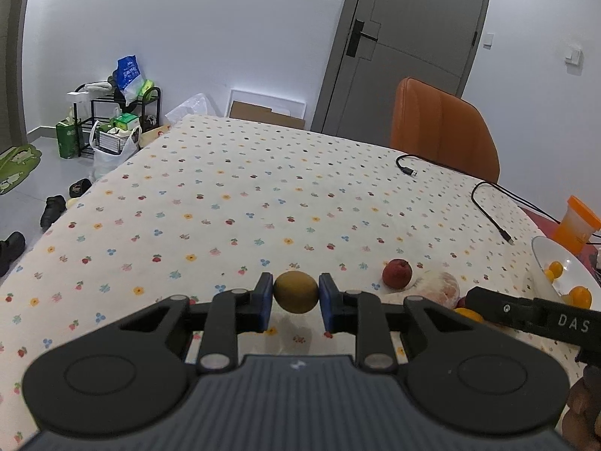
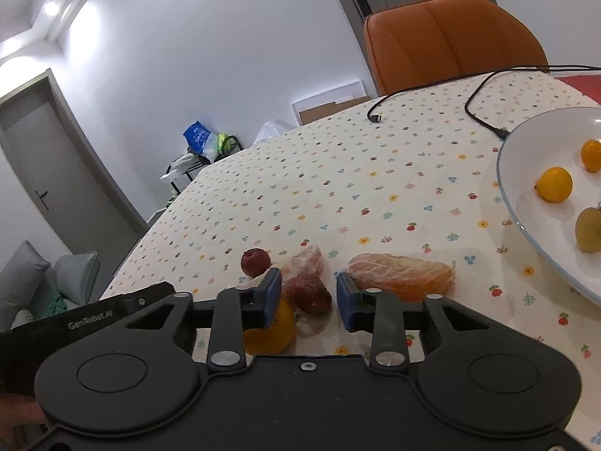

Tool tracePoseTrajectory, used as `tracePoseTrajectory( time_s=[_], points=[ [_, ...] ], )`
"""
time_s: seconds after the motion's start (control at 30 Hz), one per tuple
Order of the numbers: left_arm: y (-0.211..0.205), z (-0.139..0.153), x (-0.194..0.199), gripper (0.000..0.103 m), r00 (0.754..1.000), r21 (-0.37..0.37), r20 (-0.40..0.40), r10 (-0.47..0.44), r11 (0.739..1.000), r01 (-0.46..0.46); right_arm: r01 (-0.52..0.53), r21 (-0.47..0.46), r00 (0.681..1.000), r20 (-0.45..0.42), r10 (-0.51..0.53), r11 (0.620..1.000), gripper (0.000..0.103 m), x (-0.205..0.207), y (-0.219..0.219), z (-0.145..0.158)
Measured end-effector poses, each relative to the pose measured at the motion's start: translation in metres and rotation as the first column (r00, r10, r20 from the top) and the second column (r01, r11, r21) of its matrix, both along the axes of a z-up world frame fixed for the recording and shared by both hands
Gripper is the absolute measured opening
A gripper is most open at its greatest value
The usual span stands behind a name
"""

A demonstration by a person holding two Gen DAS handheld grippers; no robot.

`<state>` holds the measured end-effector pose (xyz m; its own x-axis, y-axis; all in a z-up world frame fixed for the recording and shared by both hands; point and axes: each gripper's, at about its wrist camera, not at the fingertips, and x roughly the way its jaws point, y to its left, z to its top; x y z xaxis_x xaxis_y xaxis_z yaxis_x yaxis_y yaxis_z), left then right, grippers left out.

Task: Organize fruits
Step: 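Grasp a brown round fruit with the left tool while the right reaches an orange, then carry the brown fruit in the left tool and a red plum in the right over the bowl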

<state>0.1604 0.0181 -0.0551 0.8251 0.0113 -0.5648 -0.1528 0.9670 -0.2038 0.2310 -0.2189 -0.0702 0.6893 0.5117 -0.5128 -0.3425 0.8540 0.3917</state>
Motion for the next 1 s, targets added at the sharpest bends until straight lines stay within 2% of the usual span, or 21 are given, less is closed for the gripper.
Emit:
tracePoseTrajectory(
  time_s=[0.07,0.17,0.6,1.0],
  points=[
    [0.000,0.000,0.000,0.025,1.000,0.001,-0.002,0.002,1.000,-0.002,-0.009,-0.012,1.000,-0.002,0.009,1.000,0.021,0.001,0.001,-0.001],
    [0.000,0.000,0.000,0.025,1.000,0.001,-0.001,0.002,1.000,-0.002,-0.012,-0.023,1.000,0.005,0.012,1.000,0.019,0.000,0.002,-0.001],
    [-0.018,0.012,-0.003,0.025,0.999,0.018,0.027,-0.034,0.999,0.034,0.014,-0.011,0.999,0.052,-0.013,1.000,0.019,-0.015,-0.012,0.013],
    [-0.054,0.024,-0.008,0.025,0.993,0.039,0.059,-0.104,0.994,0.102,0.074,-0.003,0.990,0.123,-0.073,0.997,0.019,-0.036,-0.041,0.028]
  ],
)
